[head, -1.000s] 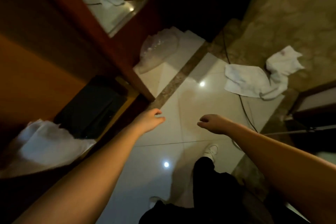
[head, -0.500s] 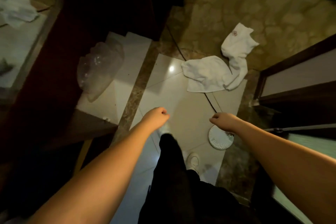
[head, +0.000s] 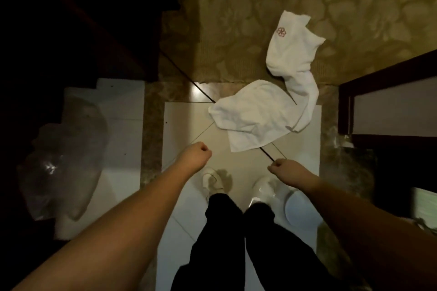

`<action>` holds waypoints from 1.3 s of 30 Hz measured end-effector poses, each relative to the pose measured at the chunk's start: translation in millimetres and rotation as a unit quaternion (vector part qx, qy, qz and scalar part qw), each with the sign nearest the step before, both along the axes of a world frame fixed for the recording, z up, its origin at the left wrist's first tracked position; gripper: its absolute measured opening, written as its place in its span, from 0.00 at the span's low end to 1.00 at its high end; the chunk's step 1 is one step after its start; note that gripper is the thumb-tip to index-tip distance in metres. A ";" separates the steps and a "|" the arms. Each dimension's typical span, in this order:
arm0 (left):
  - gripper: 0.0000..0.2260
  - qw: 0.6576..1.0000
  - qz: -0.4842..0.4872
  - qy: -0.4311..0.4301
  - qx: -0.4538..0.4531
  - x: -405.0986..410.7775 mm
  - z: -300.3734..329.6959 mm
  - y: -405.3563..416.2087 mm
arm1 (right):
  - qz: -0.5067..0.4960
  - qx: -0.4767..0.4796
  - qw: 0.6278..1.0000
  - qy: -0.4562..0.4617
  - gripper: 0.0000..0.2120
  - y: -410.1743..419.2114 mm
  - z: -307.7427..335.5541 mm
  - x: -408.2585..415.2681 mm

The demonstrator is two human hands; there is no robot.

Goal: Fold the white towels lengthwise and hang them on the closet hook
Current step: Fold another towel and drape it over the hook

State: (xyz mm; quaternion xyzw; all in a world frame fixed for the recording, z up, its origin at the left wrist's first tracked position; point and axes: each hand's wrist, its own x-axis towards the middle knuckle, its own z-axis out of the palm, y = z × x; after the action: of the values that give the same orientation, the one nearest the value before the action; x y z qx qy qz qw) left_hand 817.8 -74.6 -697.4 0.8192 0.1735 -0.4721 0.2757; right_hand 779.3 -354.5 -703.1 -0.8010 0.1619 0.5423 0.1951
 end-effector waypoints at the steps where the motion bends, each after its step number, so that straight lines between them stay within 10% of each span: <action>1: 0.11 1.000 -0.012 0.007 0.001 12.0 -21.2 -1.6 | -0.007 0.002 1.000 0.005 0.17 2.3 -19.3 7.8; 8: 0.12 0.996 -0.080 -0.016 0.042 81.1 -179.5 -10.2 | 0.105 0.019 0.994 0.010 0.22 8.9 -183.1 40.6; 15: 0.33 0.943 -0.319 -0.052 0.082 99.5 -312.5 -24.5 | 0.277 0.048 0.954 -0.106 0.37 23.3 -328.2 31.5; 20: 0.25 0.905 -0.388 -0.132 0.114 93.8 -359.0 -17.4 | 0.337 0.010 0.914 -0.227 0.26 23.5 -371.5 19.7; 27: 0.14 0.876 -0.421 -0.188 0.142 90.9 -362.2 -18.3 | 0.263 0.060 0.932 -0.242 0.10 14.4 -363.7 22.0; 32: 0.07 0.969 -0.184 -0.156 0.043 70.1 -294.1 -26.1 | 0.116 0.067 0.968 -0.211 0.07 5.4 -288.3 25.1; 39: 0.01 0.973 -0.032 -0.217 -0.072 77.6 -129.7 -42.6 | -0.088 0.061 0.965 -0.239 0.03 -30.6 -112.6 43.7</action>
State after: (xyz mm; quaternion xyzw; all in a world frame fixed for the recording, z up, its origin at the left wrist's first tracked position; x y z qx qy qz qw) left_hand 895.5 -117.2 -827.2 0.8851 0.0491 -0.3030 0.3498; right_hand 823.0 -385.1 -815.7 -0.8763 0.1470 0.3250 0.3238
